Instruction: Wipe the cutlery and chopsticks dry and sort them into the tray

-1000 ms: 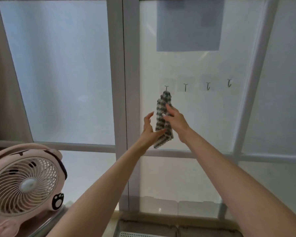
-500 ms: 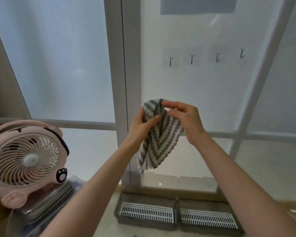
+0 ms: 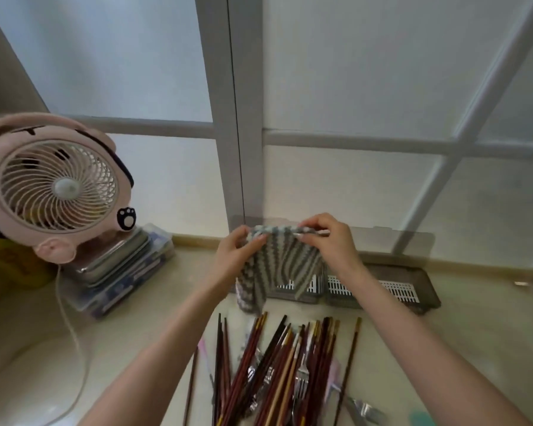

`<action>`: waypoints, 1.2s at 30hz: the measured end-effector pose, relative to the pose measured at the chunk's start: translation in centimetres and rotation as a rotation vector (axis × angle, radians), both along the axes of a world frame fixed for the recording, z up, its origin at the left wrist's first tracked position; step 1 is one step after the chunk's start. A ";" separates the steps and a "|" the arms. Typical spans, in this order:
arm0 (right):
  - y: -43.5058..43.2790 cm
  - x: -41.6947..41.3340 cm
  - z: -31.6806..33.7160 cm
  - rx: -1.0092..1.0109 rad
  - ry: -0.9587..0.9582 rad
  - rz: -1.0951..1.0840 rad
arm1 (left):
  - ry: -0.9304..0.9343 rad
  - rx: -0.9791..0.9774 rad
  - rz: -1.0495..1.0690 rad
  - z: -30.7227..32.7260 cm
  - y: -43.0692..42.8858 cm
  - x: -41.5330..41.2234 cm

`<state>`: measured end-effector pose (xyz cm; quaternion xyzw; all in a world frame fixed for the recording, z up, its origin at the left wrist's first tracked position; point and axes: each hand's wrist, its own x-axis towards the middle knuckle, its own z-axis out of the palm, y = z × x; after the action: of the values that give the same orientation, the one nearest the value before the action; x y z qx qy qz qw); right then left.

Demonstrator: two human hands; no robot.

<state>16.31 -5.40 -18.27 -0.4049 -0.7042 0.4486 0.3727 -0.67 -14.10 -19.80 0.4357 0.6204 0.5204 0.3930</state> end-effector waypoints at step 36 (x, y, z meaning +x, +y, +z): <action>-6.8 2.6 -20.6 -0.244 -1.030 -0.214 | -0.792 -0.237 -0.043 -11.0 -6.1 -0.6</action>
<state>18.89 -12.17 -38.85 -0.6825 -0.6932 0.2300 -0.0269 -1.26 -20.23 -30.79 0.1665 0.4676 0.5644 0.6596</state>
